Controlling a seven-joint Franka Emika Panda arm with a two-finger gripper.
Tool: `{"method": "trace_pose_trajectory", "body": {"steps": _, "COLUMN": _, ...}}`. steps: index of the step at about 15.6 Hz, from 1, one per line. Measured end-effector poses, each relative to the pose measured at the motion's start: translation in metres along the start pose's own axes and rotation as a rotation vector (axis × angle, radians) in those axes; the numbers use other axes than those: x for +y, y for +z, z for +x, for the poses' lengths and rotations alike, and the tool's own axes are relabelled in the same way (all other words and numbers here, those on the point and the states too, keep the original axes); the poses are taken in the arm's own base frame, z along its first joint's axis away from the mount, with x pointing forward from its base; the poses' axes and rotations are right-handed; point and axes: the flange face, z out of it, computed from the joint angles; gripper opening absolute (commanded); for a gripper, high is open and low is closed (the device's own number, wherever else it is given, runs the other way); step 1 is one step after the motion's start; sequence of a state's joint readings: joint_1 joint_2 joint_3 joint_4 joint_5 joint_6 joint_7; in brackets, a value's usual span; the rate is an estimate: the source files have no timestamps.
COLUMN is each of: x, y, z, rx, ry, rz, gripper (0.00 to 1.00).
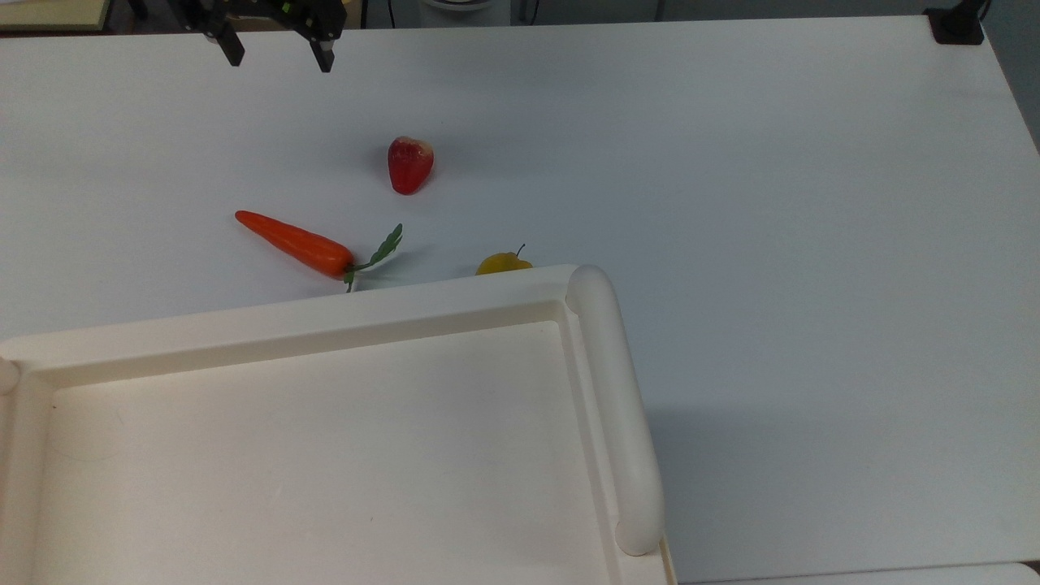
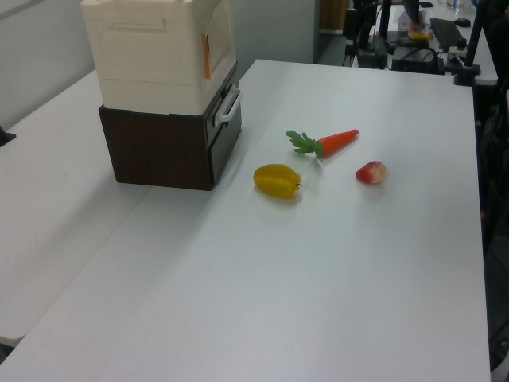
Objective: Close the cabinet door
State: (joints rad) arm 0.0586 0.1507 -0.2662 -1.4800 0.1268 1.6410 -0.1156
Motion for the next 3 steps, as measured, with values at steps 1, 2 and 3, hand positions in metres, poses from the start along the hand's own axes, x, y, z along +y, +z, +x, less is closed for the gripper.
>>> {"method": "trace_pose_trajectory", "body": {"steps": 1, "x": 0.0013, "y": 0.0004, "z": -0.0013, "rx": -0.009, "ry": 0.007, "rz": 0.001, "gripper": 1.00}}
{"method": "trace_pose_trajectory", "body": {"steps": 2, "x": 0.0016, "y": 0.0013, "z": -0.0029, "rx": -0.023, "ry": 0.015, "rz": 0.003, "gripper": 1.00}}
{"method": "trace_pose_trajectory", "body": {"steps": 3, "x": 0.0014, "y": 0.0024, "z": -0.0046, "rx": -0.037, "ry": 0.027, "rz": 0.004, "gripper": 1.00}}
